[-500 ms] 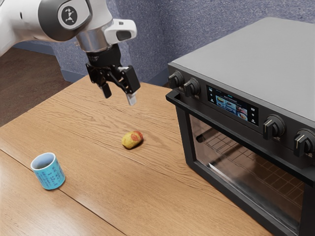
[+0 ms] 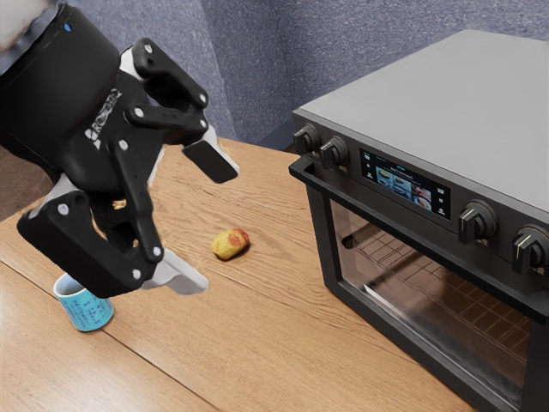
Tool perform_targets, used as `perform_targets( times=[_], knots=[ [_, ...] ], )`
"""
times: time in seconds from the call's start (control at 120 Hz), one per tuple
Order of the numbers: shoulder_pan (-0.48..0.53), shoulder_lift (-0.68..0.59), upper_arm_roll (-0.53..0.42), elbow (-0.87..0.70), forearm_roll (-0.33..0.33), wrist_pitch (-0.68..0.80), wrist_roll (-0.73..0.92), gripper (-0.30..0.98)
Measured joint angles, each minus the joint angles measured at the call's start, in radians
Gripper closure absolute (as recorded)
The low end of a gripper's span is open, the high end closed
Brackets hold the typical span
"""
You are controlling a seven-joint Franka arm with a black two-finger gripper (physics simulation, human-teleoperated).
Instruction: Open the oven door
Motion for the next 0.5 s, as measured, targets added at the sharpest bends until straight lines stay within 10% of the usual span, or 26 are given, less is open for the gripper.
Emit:
perform_targets(
  times=[0.5],
  knots=[
    [-0.035,0.062,0.024,-0.251,-0.064,0.328,0.780,0.00]
  ],
)
